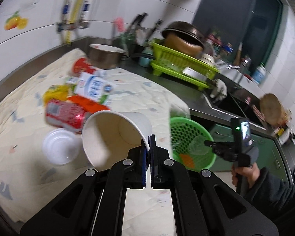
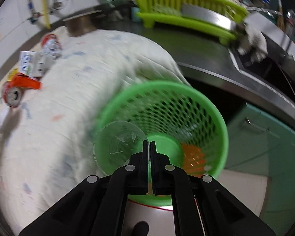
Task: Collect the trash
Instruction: 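Drop the clear cup and paper cup into the green basket with both grippers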
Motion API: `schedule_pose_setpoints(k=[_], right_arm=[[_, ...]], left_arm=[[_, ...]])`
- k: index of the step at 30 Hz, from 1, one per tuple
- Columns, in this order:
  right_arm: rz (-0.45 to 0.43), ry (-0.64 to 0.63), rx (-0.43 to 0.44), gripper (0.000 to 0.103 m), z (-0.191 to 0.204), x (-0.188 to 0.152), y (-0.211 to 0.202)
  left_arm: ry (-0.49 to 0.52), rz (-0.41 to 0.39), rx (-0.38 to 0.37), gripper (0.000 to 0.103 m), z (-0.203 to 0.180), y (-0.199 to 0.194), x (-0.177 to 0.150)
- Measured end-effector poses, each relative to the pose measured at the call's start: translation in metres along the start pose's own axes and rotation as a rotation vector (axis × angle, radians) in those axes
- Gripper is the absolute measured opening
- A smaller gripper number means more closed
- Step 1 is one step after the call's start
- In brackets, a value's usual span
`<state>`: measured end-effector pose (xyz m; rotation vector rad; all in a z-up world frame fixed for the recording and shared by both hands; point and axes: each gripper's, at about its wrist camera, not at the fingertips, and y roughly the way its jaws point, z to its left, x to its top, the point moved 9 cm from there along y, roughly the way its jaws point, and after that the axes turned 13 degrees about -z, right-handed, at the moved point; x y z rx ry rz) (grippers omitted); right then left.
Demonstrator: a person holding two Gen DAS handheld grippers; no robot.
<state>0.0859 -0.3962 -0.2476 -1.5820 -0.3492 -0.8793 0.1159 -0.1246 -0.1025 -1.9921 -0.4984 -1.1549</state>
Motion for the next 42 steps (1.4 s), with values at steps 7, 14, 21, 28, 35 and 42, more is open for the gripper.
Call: schedule_pose_setpoints(k=[7,14,21,28,35,42], right_arm=[[0.056,0.054,-0.038,0.01,-0.025,-0.026,0.017],[0.051,0.084,-0.035,0.013,-0.036,-0.028,0.019],[-0.01,0.125,-0.045,0.026,-0.049,-0.02,-0.006],[-0.052,0.17,-0.064,0.031,-0.069,-0.021,-0.034],[-0.082,0.197,-0.078,0.035,-0.082,-0.023,-0.055],[-0.101,0.209,-0.081,0.036,-0.084,-0.022,-0.066]], left_arm=[[0.062,0.054,-0.092,0.001,-0.048,0.032,-0.003],[0.1,0.118,-0.154,0.001,-0.082,0.069,-0.013],[0.094,0.191,-0.239,0.001,-0.115,0.112,-0.03],[0.137,0.312,-0.264,0.001,-0.145,0.164,-0.07],[0.137,0.417,-0.257,0.002,-0.152,0.202,-0.107],[0.105,0.457,-0.253,0.006,-0.153,0.213,-0.121]])
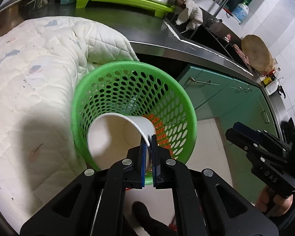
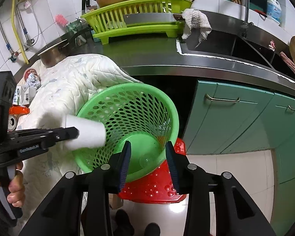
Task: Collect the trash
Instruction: 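Drop the clear cup and paper cup into the green basket with both grippers, then move the left gripper to the white plastic lid and pinch its edge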
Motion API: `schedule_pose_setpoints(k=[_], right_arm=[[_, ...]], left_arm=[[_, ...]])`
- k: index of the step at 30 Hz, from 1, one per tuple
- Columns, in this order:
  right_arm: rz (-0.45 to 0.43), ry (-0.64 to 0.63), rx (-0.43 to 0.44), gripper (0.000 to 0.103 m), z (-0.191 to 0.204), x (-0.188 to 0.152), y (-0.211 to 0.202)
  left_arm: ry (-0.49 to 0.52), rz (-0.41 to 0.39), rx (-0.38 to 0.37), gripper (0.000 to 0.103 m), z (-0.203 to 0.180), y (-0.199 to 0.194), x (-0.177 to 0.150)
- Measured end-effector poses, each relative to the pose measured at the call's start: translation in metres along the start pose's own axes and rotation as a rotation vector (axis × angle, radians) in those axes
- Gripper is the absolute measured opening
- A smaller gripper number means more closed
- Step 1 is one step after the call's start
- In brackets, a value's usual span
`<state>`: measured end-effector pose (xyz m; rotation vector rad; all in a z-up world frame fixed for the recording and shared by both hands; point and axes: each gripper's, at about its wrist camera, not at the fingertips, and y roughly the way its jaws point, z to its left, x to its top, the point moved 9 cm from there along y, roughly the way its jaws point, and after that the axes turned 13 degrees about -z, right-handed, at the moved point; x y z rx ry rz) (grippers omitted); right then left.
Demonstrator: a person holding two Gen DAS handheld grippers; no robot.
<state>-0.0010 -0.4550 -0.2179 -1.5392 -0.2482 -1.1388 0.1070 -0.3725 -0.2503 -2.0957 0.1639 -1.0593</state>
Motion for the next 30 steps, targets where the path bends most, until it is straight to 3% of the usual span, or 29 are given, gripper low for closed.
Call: schedule_pose_setpoints(k=[1,3,4,14,22,30], right_arm=[[-0.001,0.0,0.003,0.036,0.0,0.001,0.0],[-0.006,-0.003,0.003,0.036,0.001,0.002,-0.001],[-0.008,-0.004,0.005,0.036,0.002,0.003,-0.002],[-0.035,-0.025,0.034,0.046,0.02,0.015,-0.006],[-0.059,-0.064,0.09,0.059,0.052,0.027,-0.008],[-0.07,-0.123,0.167,0.073,0.097,0.037,-0.005]], left_arm=[[-0.004,0.002,0.0,0.008,0.0,0.001,0.0],[-0.009,0.001,0.006,0.032,0.001,0.002,0.0],[-0.005,-0.01,0.014,0.034,0.001,-0.001,0.001],[-0.029,-0.069,0.051,0.038,0.017,-0.037,0.013],[-0.073,-0.154,0.159,0.041,0.053,-0.094,0.018],[-0.155,-0.254,0.32,0.042,0.116,-0.166,0.009]])
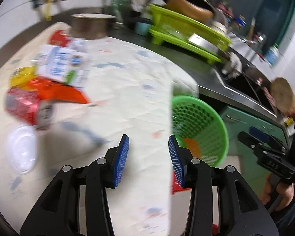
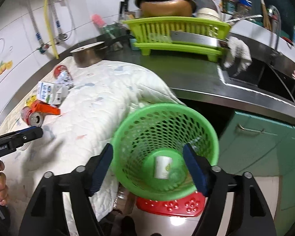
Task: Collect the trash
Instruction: 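Move the left gripper to the white plastic lid and pinch its edge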
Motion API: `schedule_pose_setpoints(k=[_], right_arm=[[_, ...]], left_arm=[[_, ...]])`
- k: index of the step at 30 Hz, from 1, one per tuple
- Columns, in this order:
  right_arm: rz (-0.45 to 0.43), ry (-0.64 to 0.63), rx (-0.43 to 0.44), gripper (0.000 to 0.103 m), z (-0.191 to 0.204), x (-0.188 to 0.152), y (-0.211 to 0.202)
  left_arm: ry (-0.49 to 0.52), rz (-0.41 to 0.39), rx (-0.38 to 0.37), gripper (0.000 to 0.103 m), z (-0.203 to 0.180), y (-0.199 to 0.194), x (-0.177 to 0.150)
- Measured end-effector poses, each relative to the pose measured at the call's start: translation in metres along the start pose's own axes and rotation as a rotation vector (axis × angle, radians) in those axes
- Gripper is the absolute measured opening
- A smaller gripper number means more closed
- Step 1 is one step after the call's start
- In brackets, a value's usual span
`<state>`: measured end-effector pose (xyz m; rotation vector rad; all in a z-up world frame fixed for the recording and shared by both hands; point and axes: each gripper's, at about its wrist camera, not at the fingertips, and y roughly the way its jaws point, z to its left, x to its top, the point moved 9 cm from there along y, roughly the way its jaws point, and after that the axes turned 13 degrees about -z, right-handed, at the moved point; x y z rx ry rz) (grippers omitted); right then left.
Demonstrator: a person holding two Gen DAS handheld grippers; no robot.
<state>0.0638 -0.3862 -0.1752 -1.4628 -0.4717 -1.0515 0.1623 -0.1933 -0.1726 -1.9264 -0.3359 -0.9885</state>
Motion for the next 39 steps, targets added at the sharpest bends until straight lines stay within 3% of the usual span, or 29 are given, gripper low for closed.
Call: schedule_pose_setpoints(k=[9,13,24,32,35,39], right_arm=[[0.002,-0.069,0.099,0.073,0.056,0.01,0.014],[0.005,-0.095,0.142,0.073,0.081,0.012,0.019],[0.015,-0.152,0.223,0.073,0.13,0.014,0.027],[0.029,-0.191,0.271,0.073,0.159,0.012,0.033],[0.031,-0.206,0.29,0.073,0.17,0.012,0.035],[0.028,-0.226,0.318,0.073,0.188,0.016,0.038]], left_arm=[[-0.107,-0.098,0.217,0.042,0.107,-0.058,0.0],[-0.175,-0.097,0.288,0.04,0.151,-0.07,-0.008],[-0.281,-0.078,0.36,0.032,0.216,-0.065,-0.026],[-0.326,-0.062,0.381,0.031,0.238,-0.052,-0.029],[-0.329,-0.048,0.368,0.021,0.241,-0.045,-0.03],[-0.338,-0.044,0.364,0.02,0.243,-0.04,-0.03]])
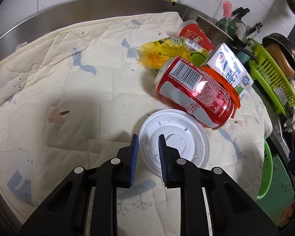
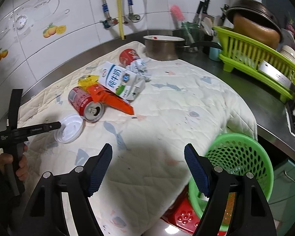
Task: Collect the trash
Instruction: 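Move the left gripper to the white plastic lid and pinch its edge, then grasp the orange snack wrapper with the right gripper while the left gripper holds the lid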
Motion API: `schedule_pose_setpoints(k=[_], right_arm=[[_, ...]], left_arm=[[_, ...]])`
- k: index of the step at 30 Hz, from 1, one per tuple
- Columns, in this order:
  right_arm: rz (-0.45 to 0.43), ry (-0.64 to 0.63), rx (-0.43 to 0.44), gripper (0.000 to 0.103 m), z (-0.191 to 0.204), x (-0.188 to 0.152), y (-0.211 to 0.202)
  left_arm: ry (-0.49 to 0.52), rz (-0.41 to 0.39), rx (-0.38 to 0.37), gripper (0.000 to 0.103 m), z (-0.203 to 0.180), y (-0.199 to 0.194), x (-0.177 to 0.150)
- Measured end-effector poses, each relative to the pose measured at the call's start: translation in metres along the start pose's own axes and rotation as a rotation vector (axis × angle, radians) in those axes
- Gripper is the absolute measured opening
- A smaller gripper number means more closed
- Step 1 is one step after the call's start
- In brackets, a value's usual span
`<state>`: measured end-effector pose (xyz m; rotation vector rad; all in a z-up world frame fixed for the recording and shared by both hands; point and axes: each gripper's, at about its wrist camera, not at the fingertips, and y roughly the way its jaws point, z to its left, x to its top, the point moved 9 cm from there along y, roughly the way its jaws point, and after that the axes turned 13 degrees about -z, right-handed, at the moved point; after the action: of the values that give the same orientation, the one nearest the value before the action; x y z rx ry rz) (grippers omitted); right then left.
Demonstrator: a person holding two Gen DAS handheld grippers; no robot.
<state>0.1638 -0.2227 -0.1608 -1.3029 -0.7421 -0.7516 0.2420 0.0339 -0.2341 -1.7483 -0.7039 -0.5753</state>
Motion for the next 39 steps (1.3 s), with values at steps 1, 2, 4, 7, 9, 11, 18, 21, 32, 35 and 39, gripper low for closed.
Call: schedule_pose_setpoints(k=[1,2,4,7,9,11,18,21,32,35,39], right_arm=[[-0.002,-0.005,0.008,0.073,0.003,0.002,0.002],[-0.003,-0.01,0.015,0.073,0.006,0.005,0.003],[-0.006,-0.021,0.032,0.073,0.014,0.01,0.008],[-0.009,-0.043,0.062,0.069,0.026,0.019,0.017],[-0.012,-0.064,0.072,0.067,0.032,0.024,0.025],[-0.009,-0.078,0.09,0.063,0.037,0.027,0.034],[0.018,-0.118,0.144,0.051,0.05,0.035,0.07],[0.023,-0.162,0.172,0.048,0.059,0.037,0.083],[0.048,-0.337,0.265,0.035,0.084,0.034,0.135],[0.063,-0.395,0.281,0.029,0.087,0.032,0.148],[0.084,-0.46,0.302,0.019,0.09,0.027,0.16]], left_arm=[[-0.007,0.002,-0.005,0.02,0.001,0.001,0.0],[-0.013,0.009,-0.007,0.02,0.001,0.003,-0.001],[-0.014,0.017,-0.007,0.02,0.002,0.005,-0.003],[-0.02,0.025,-0.012,0.02,0.003,0.008,-0.005],[-0.018,0.032,-0.013,0.019,0.003,0.01,-0.007],[-0.001,0.04,-0.013,0.011,0.001,0.012,-0.009],[-0.007,0.038,-0.022,0.007,0.003,0.009,-0.009],[-0.001,0.024,-0.035,0.005,0.002,0.003,-0.005],[0.014,0.002,-0.059,0.004,0.007,-0.013,0.002],[0.007,0.005,-0.062,0.004,0.01,-0.012,0.002],[-0.003,0.005,-0.063,0.004,0.013,-0.011,0.002]])
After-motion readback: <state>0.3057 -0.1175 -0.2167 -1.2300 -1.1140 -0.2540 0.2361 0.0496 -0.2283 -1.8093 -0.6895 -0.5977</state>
